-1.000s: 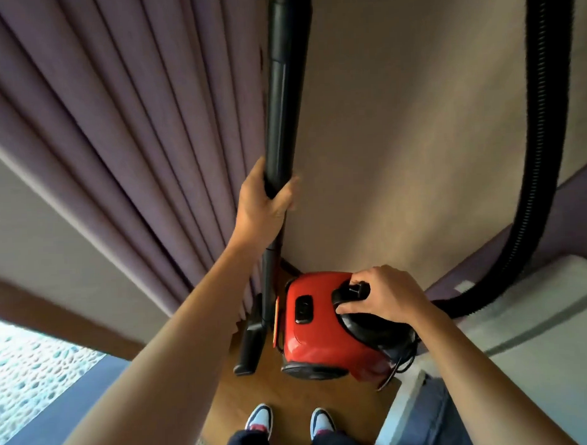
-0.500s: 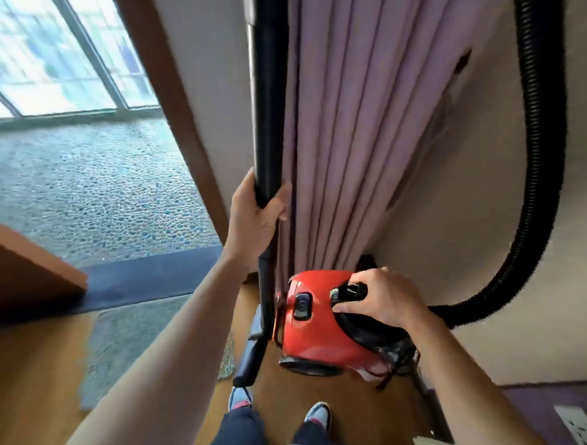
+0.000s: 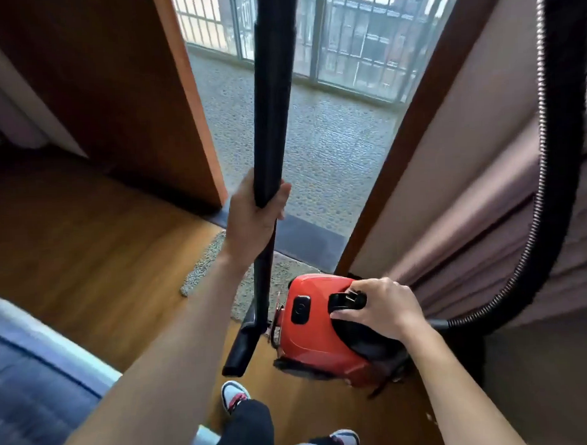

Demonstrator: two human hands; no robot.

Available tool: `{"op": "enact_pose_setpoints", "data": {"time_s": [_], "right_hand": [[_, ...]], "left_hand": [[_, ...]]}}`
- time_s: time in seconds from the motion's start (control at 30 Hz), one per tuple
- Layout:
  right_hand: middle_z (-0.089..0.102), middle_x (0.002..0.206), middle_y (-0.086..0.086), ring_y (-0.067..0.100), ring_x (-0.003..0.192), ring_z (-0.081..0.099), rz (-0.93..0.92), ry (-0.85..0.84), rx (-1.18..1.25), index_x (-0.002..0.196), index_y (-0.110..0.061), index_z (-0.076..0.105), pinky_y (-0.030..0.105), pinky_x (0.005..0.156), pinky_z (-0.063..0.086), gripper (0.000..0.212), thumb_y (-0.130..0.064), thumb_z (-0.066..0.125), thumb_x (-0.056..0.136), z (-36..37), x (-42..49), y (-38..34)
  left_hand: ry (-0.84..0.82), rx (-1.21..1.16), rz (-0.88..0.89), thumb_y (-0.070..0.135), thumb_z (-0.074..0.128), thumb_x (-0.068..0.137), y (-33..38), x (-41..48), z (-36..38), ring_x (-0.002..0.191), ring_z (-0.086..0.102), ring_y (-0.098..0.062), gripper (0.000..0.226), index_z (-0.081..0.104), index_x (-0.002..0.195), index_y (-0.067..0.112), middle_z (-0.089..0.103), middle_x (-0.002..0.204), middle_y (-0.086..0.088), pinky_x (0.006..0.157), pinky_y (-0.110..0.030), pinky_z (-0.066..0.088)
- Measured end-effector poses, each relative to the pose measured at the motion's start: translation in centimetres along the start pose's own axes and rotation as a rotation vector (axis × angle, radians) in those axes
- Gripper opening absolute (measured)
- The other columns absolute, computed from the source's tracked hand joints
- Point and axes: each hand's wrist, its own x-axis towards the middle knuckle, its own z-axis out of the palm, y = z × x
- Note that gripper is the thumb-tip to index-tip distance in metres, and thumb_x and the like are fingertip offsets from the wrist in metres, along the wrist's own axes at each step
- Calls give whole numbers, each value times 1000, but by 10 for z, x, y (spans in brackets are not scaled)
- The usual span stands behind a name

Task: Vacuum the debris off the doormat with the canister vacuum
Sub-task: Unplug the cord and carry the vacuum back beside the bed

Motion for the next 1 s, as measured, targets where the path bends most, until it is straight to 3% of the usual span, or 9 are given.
{"op": "enact_pose_setpoints", "data": {"time_s": [0.17,0.23,0.33,0.43,0.6,0.77,0.9,1.0], "right_hand": [[75,102,-9,20,101,71,-135,-5,-71,102,-39,69,32,79,51,65,-91,62,63,2,52,-91],[76,101,-9,21,101,71,-204,-1,-104,102,-39,69,32,78,50,67,-92,60,63,2,70,-130],[76,100,-10,21,99,71,-319,32,-145,105,-38,71,33,75,51,68,-92,57,66,-2,101,-185],[77,97,-7,23,94,72,-459,37,-208,105,-35,69,34,72,55,74,-95,49,66,-7,132,-236],[74,84,-3,27,81,71,-652,65,-277,94,-29,65,38,68,56,77,-97,39,66,-14,180,-311],[71,74,-3,25,74,70,-742,66,-228,71,-38,51,36,64,54,55,-92,52,66,-19,239,-371],[60,61,-8,20,62,65,-832,23,-113,64,-36,50,39,60,57,66,-102,44,63,-12,302,-422],[58,60,-10,18,60,63,-890,21,-136,63,-41,49,39,58,57,61,-101,43,63,-13,349,-462]], "left_hand": [[162,9,-45,28,63,97,-31,7,-105,50,54,-20,20,55,90,11,55,58,-13,55,-46,47],[227,-3,-52,29,62,96,-40,12,-145,50,53,-20,25,55,89,6,53,59,-13,53,-45,44],[317,-7,-20,27,62,96,-49,21,-203,51,53,-19,16,56,88,15,53,63,-10,53,-41,44],[408,0,-22,23,62,95,-54,25,-257,51,50,-21,20,54,90,5,50,66,-21,52,-41,44],[550,41,31,13,60,97,-59,42,-340,51,49,-26,11,54,89,7,51,71,-15,51,-38,45],[656,119,39,5,59,98,-71,64,-402,51,49,-28,18,53,87,18,50,70,-17,51,-45,45],[739,186,28,7,60,97,-91,92,-452,51,49,-23,14,53,88,16,50,69,-27,51,-44,44],[790,215,25,12,61,95,-110,122,-486,49,50,-14,12,54,88,17,51,68,-19,51,-42,44]]}}
